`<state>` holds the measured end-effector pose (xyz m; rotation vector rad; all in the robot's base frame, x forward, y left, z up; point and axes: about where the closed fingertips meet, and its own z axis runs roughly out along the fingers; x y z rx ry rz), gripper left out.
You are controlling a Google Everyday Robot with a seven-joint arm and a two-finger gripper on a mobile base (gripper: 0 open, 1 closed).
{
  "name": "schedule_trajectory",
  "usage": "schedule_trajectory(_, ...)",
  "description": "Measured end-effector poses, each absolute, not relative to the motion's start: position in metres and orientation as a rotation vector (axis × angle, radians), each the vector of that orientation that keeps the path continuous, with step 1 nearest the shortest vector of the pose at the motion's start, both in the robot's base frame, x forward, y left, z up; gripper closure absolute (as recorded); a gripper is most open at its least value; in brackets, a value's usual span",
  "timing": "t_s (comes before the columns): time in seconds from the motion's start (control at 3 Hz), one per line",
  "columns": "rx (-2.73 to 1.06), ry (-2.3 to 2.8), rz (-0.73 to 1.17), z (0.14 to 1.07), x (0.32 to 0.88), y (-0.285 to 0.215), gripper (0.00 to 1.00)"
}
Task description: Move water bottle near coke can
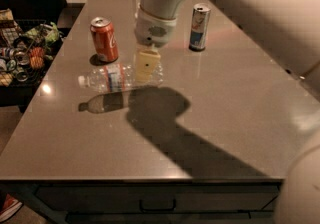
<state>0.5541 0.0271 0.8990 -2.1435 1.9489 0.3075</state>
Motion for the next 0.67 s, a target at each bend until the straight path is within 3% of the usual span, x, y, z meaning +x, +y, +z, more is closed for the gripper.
schedule_trajectory(0.33, -2.089, 1.999, 0.288, 0.892, 0.574, 0.054, 1.00)
schedule_trajectory(0.67, -2.053, 2.055, 0.232, 0.883, 0.599, 0.081, 0.74)
